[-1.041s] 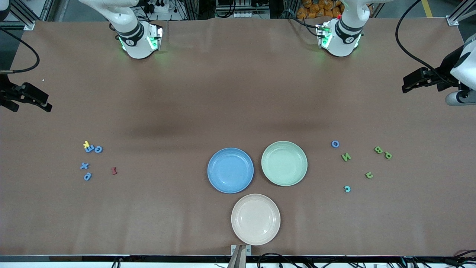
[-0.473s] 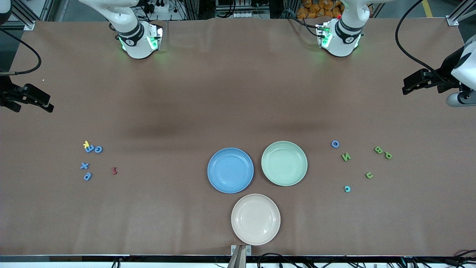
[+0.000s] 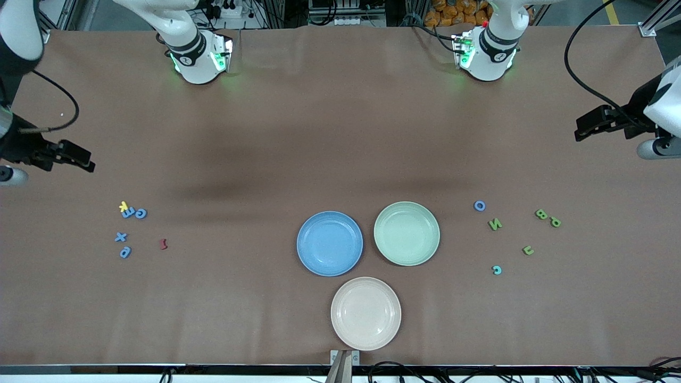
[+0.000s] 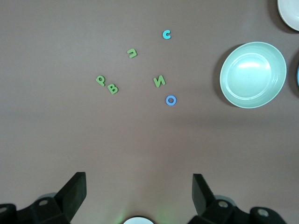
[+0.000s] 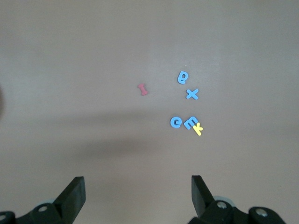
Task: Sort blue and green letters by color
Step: 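Reach the right gripper to blue letters while the left gripper reaches green ones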
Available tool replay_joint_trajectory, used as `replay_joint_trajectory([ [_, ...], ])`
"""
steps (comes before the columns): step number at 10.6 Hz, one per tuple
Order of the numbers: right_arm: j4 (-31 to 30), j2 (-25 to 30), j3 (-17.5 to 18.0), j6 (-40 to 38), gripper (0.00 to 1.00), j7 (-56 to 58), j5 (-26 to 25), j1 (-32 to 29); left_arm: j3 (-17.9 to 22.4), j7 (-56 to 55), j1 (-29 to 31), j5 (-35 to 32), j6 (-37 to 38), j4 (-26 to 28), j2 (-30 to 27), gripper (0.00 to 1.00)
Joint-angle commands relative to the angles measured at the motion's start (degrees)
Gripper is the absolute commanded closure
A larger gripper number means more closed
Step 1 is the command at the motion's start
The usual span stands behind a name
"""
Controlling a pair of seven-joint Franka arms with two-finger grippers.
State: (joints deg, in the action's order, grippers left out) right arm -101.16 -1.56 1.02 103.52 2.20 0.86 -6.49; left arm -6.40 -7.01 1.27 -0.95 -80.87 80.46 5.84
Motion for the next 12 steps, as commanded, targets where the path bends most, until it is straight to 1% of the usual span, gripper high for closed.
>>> replay_joint_trajectory([
  [1,-8.8,-1.5,0.6,11.5,0.0,1.5,-0.7,-1.7,0.2,1.9,2.1,0.5,-4.3,0.1,3.9,0.0],
  [3,-10.2,-6.0,0.6,14.5,0.0,2.5,-0.7,-3.2,0.2,6.6,4.3,0.4,-7.6,0.6,7.5,0.0],
  [4,-13.2,-7.4,0.6,19.4,0.0,2.7,-0.9,-3.3,0.2,9.5,5.7,0.4,-11.6,2.5,8.9,0.0],
  [6,-17.3,-11.2,0.6,27.8,0.0,3.0,-0.9,-4.2,0.3,13.5,6.9,0.4,-22.2,9.8,9.9,0.0],
  [7,-18.6,-13.4,0.6,31.2,0.0,3.0,-0.9,-4.2,1.3,14.6,6.7,0.4,-27.6,13.0,11.0,0.0],
  [9,-22.2,-17.1,0.6,40.4,0.0,3.0,-0.9,-4.2,2.4,14.7,6.7,0.4,-40.4,20.9,12.5,0.0],
  [10,-22.6,-19.3,0.6,43.3,0.0,3.0,-0.9,-4.2,2.5,14.8,6.7,0.4,-46.1,24.4,13.5,0.0],
  [12,-22.7,-22.9,0.6,47.5,0.0,3.0,-0.9,-4.2,3.0,16.3,7.0,0.4,-49.4,27.0,15.5,0.0],
])
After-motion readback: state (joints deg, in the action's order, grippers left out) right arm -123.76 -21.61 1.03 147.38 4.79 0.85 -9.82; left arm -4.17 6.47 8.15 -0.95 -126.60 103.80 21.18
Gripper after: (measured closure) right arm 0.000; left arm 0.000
